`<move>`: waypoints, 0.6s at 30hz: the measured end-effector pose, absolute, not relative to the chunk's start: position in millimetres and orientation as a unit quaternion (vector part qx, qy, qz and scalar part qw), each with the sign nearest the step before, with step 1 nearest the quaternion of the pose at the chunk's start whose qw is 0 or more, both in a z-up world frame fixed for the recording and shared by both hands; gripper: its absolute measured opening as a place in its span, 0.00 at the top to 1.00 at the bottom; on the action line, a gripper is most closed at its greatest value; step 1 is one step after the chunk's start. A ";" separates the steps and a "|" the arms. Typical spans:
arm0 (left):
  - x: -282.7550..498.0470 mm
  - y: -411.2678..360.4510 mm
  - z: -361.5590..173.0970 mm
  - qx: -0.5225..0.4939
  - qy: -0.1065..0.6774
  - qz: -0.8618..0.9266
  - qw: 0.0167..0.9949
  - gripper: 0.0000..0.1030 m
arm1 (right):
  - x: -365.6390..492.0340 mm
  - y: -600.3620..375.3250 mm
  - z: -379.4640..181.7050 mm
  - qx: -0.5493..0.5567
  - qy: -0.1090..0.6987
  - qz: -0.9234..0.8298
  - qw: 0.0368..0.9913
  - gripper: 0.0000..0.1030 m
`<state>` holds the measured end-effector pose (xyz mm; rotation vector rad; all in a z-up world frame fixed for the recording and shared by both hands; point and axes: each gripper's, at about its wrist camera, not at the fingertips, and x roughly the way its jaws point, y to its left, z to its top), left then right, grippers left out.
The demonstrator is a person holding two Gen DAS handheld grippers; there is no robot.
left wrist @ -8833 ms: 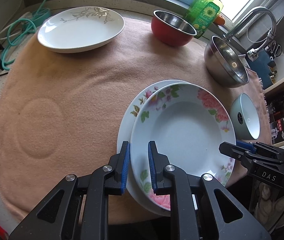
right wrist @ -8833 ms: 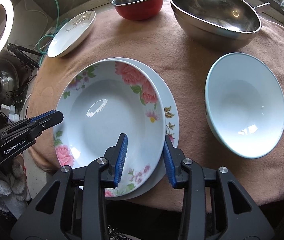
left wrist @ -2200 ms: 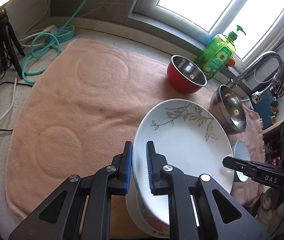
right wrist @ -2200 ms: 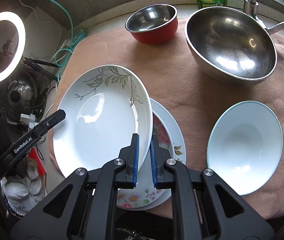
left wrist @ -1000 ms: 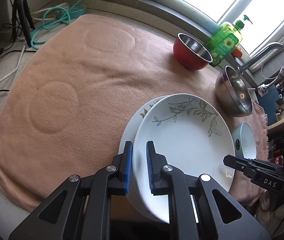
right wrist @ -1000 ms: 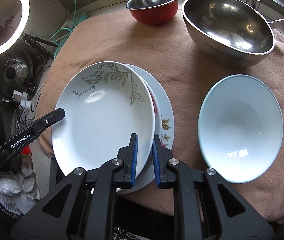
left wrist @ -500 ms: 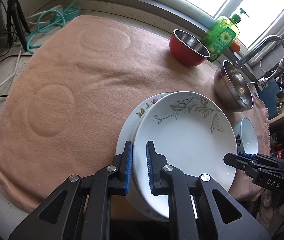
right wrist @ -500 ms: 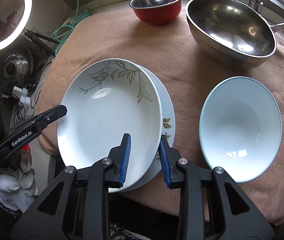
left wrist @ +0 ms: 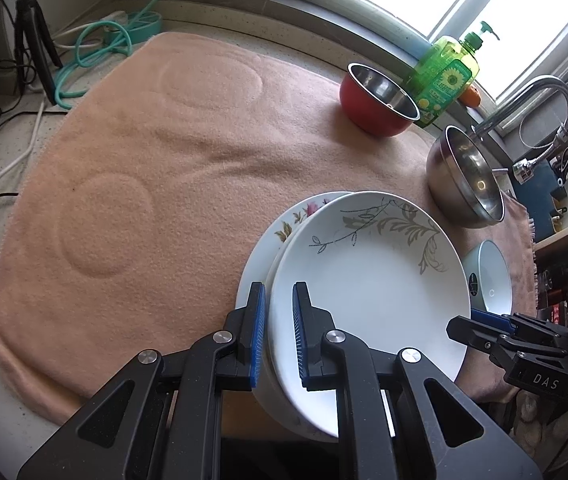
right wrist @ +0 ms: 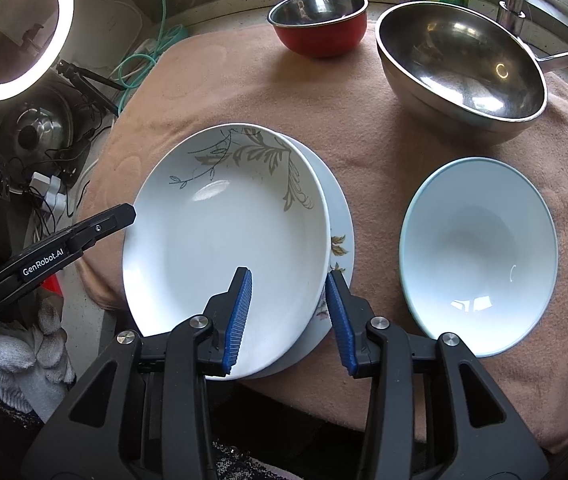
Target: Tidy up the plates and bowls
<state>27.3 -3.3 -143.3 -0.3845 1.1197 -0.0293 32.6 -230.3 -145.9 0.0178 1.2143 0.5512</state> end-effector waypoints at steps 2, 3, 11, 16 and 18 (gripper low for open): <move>26.5 -0.3 -137.6 -0.183 0.523 -0.010 0.833 0.88 | 32.5 -234.9 -139.0 0.014 0.555 0.257 0.791 0.60; 26.2 2.1 -134.2 -0.184 0.519 -0.008 0.834 0.88 | 32.8 -237.5 -135.1 0.020 0.551 0.260 0.793 0.60; 31.2 16.6 -112.9 -0.194 0.495 0.010 0.847 0.87 | 36.2 -268.4 -104.4 0.057 0.512 0.257 0.817 0.60; 37.9 5.3 -106.5 -0.191 0.493 -0.008 0.849 0.82 | 43.0 -297.4 -96.3 0.072 0.498 0.235 0.832 0.60; 40.8 -1.3 -105.1 -0.196 0.491 -0.020 0.849 0.82 | 46.7 -309.5 -97.1 0.080 0.496 0.224 0.835 0.60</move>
